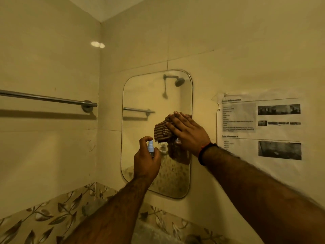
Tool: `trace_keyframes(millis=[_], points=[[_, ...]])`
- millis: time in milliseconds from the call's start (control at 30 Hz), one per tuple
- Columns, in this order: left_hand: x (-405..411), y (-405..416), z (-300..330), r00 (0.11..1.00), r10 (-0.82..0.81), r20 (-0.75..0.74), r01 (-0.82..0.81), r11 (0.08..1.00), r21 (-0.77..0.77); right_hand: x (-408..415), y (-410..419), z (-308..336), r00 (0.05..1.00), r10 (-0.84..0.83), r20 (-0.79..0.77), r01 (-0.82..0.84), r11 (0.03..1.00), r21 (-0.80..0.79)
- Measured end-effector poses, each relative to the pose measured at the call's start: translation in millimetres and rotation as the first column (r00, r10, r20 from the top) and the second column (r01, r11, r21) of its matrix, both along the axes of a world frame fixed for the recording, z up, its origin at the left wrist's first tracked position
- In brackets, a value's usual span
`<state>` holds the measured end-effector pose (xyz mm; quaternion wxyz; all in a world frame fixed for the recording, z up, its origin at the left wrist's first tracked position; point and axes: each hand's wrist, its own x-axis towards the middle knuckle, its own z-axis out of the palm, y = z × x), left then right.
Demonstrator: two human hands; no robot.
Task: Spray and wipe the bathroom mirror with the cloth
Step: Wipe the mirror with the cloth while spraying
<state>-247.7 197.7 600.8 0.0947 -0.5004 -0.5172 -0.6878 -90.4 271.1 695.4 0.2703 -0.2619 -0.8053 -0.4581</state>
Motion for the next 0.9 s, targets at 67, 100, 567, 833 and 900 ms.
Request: trace_keyframes(millis=[67,100,567,833,900], points=[[-2.0,2.5,4.8,1.000,-0.009,0.002,0.009,1.000,0.002,-1.9,0.8,15.3,1.000,-0.024,-0.020,0.025,0.999,0.023],[-3.6,3.9,6.0,1.000,-0.014,0.000,0.014,1.000,0.005,-2.7,1.3,22.1,0.999,-0.026,-0.028,0.027,0.999,0.034],[-27.2,19.8,11.6,0.998,-0.046,0.046,0.045,0.999,0.011,-15.9,3.8,94.2,0.972,0.021,-0.234,0.003,0.995,0.101],[-44.9,28.1,16.8,0.997,-0.043,0.064,0.042,0.999,0.022,-35.6,4.7,136.0,0.948,0.038,-0.315,0.003,0.992,0.130],[-50.9,31.4,18.3,0.997,-0.035,0.062,0.034,0.999,0.023,-42.1,7.0,141.2,0.946,0.036,-0.323,0.007,0.992,0.129]])
